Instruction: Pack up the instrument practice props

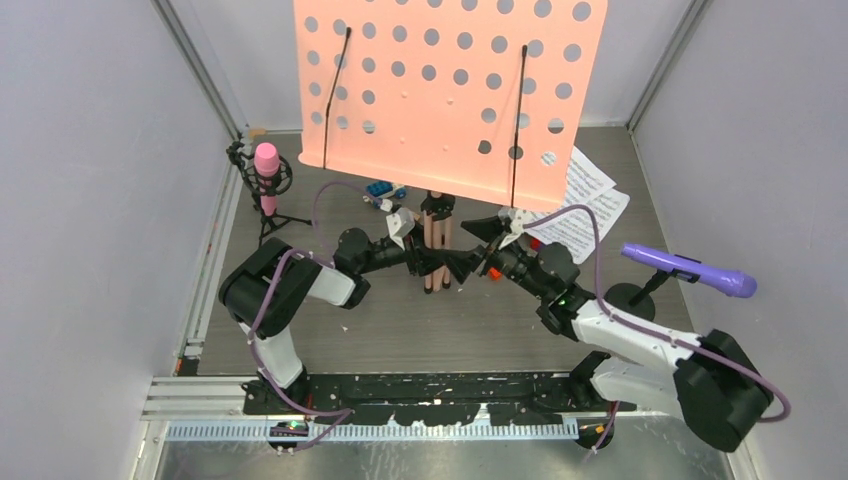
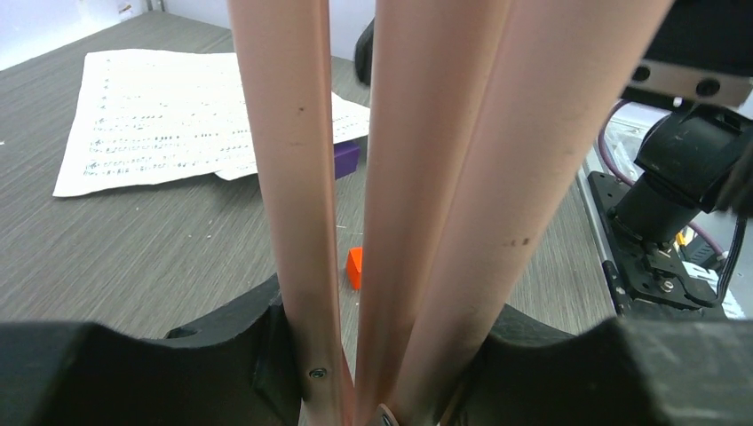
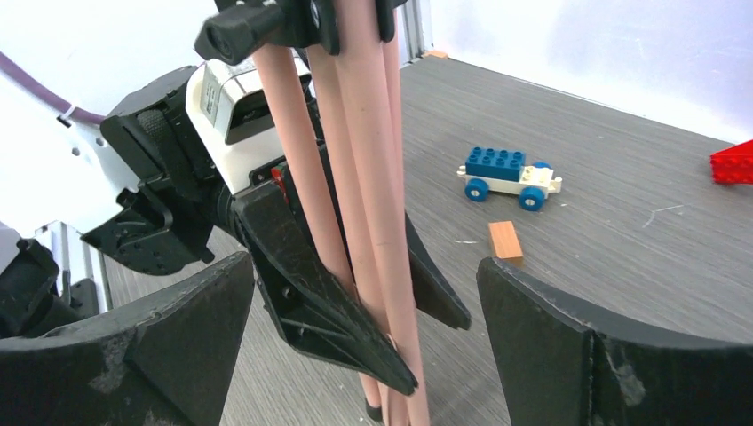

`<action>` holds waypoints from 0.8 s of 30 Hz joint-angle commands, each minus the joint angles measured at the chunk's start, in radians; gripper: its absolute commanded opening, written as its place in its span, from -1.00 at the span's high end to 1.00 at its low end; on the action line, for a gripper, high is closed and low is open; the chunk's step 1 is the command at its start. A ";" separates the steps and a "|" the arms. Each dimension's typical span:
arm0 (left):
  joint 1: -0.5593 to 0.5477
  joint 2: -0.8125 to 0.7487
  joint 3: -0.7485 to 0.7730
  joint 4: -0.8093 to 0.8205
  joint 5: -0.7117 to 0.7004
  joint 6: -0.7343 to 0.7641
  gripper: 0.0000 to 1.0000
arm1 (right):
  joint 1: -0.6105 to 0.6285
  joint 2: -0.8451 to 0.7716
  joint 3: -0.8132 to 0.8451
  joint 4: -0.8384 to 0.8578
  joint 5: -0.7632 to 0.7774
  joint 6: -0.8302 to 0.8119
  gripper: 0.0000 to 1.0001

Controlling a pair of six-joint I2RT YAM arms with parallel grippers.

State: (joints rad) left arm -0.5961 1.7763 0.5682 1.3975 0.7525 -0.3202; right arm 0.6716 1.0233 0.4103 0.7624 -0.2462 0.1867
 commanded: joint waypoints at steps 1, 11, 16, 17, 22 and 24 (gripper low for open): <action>-0.005 -0.022 -0.021 0.034 0.010 -0.028 1.00 | 0.050 0.123 0.054 0.272 0.124 0.054 -1.00; -0.009 -0.061 -0.048 0.001 0.018 -0.015 1.00 | 0.067 0.309 0.140 0.414 0.228 0.068 -0.74; -0.015 -0.079 -0.049 -0.046 0.019 0.003 1.00 | 0.074 0.330 0.182 0.388 0.203 0.056 -0.74; -0.017 -0.085 -0.049 -0.059 0.019 0.009 1.00 | 0.077 0.333 0.189 0.380 0.198 0.051 -0.77; -0.030 -0.136 -0.044 -0.159 0.018 0.064 1.00 | 0.091 0.358 0.243 0.303 0.208 -0.011 -0.75; -0.035 -0.159 -0.045 -0.194 0.013 0.080 1.00 | 0.092 0.377 0.262 0.274 0.221 -0.040 -0.66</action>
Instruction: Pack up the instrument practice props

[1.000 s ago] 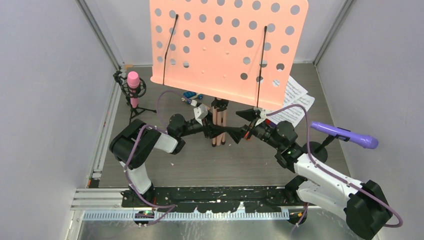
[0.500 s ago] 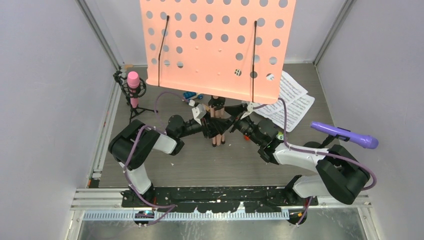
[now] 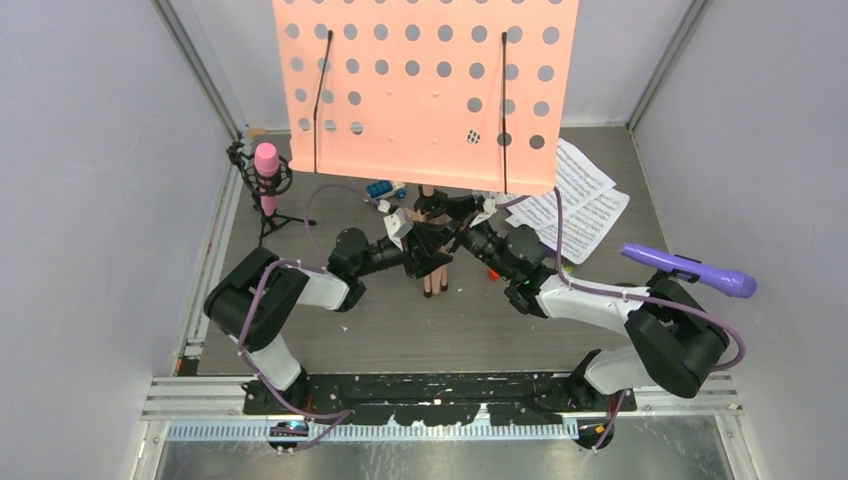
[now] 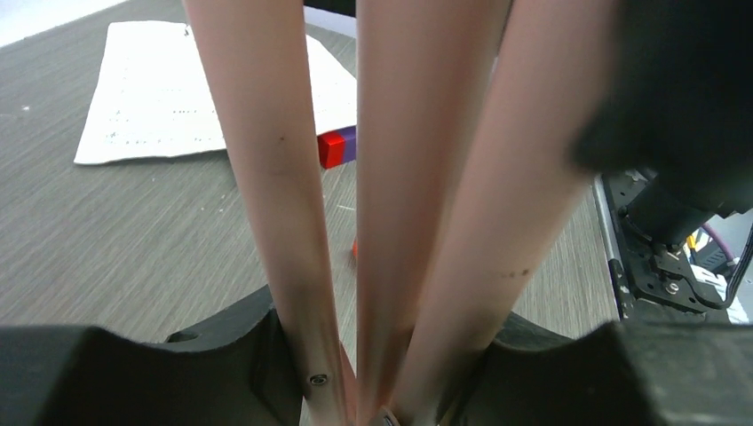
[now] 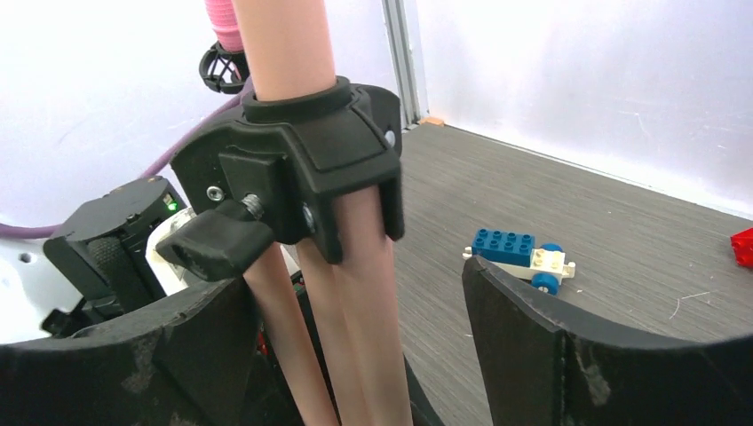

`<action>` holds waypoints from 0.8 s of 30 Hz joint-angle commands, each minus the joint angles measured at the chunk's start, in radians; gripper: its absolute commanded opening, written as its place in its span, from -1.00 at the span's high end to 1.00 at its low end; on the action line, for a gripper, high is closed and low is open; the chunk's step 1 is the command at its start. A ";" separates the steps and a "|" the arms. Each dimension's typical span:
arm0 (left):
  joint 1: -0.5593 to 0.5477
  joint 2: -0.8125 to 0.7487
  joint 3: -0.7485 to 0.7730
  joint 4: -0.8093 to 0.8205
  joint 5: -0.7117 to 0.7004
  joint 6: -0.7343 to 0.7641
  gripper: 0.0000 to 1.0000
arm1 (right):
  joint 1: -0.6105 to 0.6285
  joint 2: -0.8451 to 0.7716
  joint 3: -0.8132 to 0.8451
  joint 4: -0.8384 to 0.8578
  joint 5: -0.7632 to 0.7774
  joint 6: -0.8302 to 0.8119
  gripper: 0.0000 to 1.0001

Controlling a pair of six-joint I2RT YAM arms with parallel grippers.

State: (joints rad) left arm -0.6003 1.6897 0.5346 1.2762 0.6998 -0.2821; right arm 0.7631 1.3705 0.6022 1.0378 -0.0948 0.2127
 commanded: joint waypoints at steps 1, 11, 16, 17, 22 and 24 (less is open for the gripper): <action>-0.031 -0.084 -0.013 -0.082 0.066 0.046 1.00 | 0.001 0.040 0.074 -0.011 0.078 -0.078 -0.62; -0.036 -0.186 -0.068 -0.172 0.043 0.063 1.00 | 0.001 0.106 0.119 -0.072 0.119 -0.087 0.44; -0.039 -0.347 -0.117 -0.296 -0.018 0.052 1.00 | -0.002 0.106 0.214 -0.222 0.051 -0.047 0.99; -0.040 -0.383 -0.123 -0.334 -0.033 0.051 1.00 | -0.001 0.109 0.224 -0.235 0.063 -0.032 0.99; -0.043 -0.573 -0.139 -0.590 -0.113 0.071 1.00 | -0.001 0.114 0.211 -0.207 0.209 0.066 0.99; -0.043 -0.636 -0.139 -0.699 -0.185 0.090 1.00 | -0.001 0.118 0.206 -0.214 0.266 0.096 0.99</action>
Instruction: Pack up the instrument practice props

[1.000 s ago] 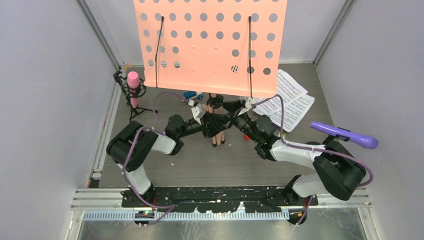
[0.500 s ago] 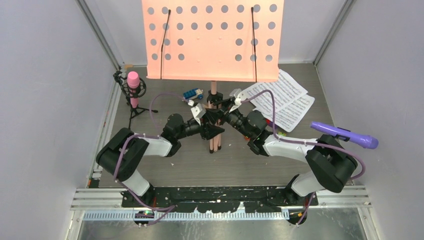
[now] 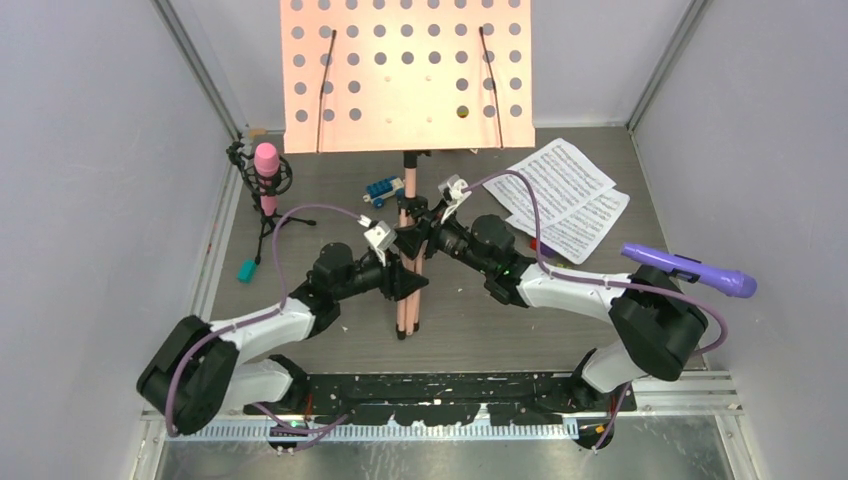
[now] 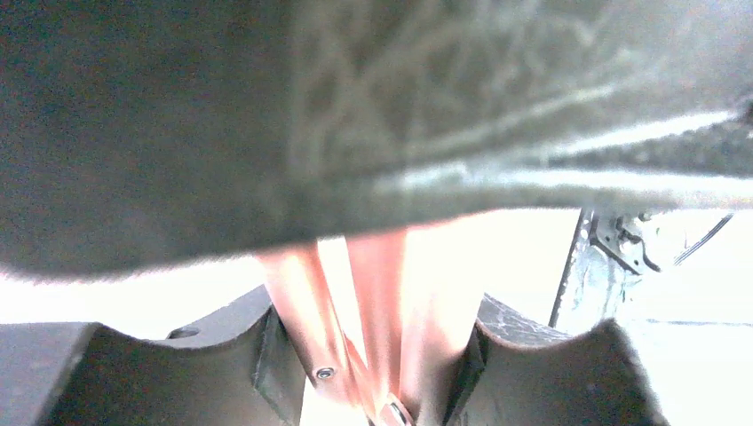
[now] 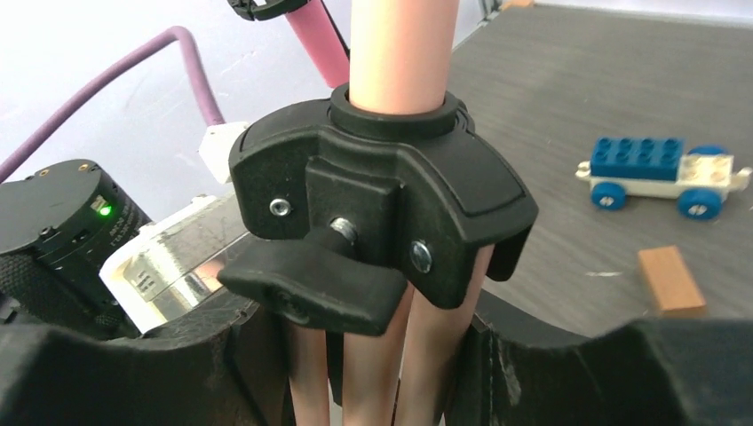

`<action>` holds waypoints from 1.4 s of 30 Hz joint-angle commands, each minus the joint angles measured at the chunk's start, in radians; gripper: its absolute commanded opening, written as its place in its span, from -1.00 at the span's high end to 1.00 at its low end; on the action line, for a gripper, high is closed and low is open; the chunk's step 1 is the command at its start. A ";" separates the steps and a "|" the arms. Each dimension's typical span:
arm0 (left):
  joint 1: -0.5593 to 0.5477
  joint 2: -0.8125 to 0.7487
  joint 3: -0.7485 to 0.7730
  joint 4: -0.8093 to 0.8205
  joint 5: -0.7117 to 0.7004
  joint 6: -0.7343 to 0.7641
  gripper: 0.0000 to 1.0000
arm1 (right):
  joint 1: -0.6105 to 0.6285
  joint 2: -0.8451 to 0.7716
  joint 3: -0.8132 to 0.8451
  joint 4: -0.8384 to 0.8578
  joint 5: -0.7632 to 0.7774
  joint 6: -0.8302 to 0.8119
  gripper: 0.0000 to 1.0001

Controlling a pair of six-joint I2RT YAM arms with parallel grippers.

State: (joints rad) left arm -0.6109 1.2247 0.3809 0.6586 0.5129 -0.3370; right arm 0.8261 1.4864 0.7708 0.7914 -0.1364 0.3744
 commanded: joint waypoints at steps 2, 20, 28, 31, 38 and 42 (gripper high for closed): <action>-0.032 -0.216 0.016 -0.156 -0.042 0.159 1.00 | -0.064 0.017 0.030 0.047 0.338 -0.047 0.99; -0.006 0.026 0.202 -0.246 -0.116 0.170 1.00 | -0.154 0.159 0.160 -0.173 0.414 0.070 0.99; 0.016 0.155 0.282 -0.244 -0.065 0.141 1.00 | -0.237 0.331 0.278 -0.258 0.270 0.105 0.99; 0.017 0.197 0.294 -0.233 -0.025 0.122 1.00 | -0.250 0.399 0.320 -0.291 0.231 0.132 0.99; 0.017 0.244 0.299 -0.274 -0.013 0.115 1.00 | -0.254 0.472 0.302 -0.271 0.208 0.188 0.99; 0.020 0.250 0.317 -0.334 -0.073 0.122 0.68 | -0.255 0.506 0.319 -0.295 0.182 0.186 0.96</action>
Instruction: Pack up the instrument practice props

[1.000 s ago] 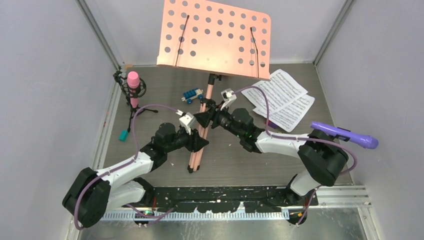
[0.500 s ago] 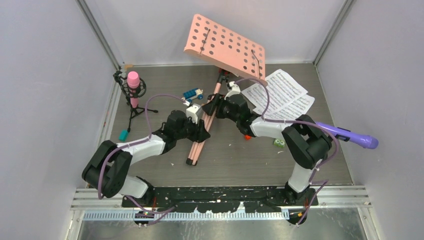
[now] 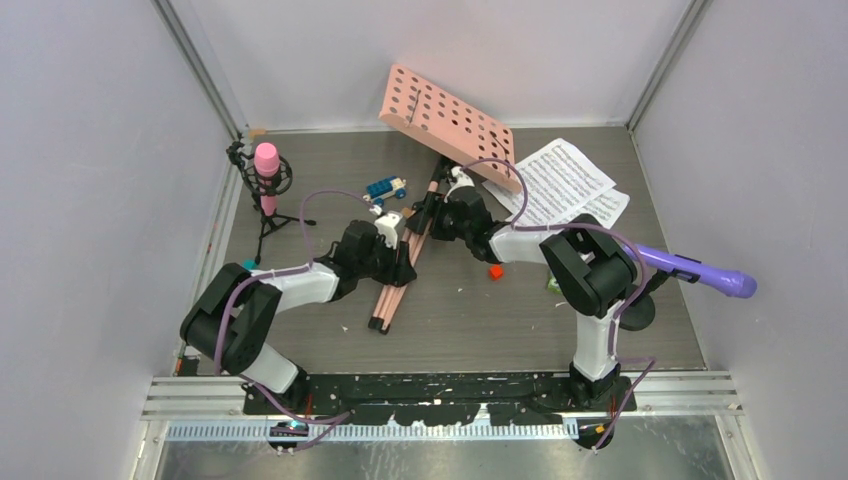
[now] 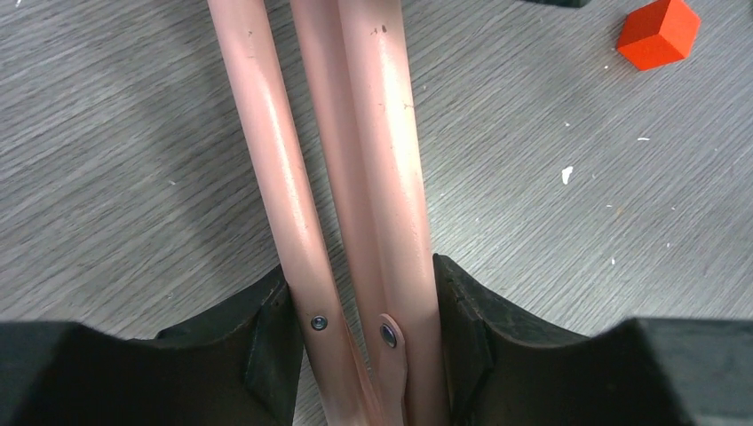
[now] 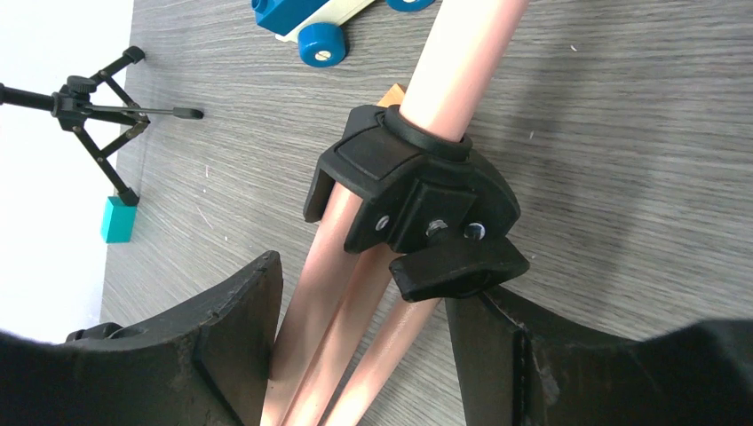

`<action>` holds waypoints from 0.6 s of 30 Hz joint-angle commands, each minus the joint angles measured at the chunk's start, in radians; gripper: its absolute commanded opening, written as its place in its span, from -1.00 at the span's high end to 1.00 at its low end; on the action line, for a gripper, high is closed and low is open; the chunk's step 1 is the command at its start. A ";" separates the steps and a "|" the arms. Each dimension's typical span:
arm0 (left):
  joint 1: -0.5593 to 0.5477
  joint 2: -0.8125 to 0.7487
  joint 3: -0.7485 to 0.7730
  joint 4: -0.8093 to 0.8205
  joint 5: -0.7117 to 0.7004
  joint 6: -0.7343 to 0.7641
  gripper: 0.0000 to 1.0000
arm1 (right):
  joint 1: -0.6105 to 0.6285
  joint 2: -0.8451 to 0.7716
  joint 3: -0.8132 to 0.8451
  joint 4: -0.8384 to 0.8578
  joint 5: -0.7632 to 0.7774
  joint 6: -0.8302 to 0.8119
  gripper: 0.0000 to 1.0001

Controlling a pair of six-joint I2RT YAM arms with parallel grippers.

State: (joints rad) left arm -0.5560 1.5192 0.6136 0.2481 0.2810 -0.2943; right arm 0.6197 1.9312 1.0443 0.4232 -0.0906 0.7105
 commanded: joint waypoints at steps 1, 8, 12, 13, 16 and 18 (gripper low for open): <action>-0.035 -0.046 0.089 0.062 0.137 0.078 0.58 | -0.049 0.069 0.057 0.062 0.126 -0.150 0.89; -0.014 -0.013 0.182 -0.093 -0.021 0.059 0.04 | -0.052 0.114 0.087 0.050 0.079 -0.132 0.74; -0.008 -0.006 0.207 -0.144 -0.063 0.044 -0.20 | -0.052 0.118 0.088 0.055 0.088 -0.127 0.74; -0.008 -0.012 0.205 -0.144 -0.076 0.037 -0.27 | -0.053 0.119 0.091 0.050 0.088 -0.129 0.71; -0.008 -0.038 0.195 -0.145 -0.118 0.021 -0.61 | -0.052 0.126 0.098 0.046 0.088 -0.126 0.58; -0.008 -0.064 0.196 -0.160 -0.138 0.012 -0.84 | -0.052 0.128 0.099 0.045 0.086 -0.122 0.51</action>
State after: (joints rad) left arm -0.5575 1.5307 0.7799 0.0551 0.1810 -0.2691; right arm 0.6018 1.9934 1.1034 0.4168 -0.1600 0.7193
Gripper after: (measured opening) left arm 0.850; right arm 0.676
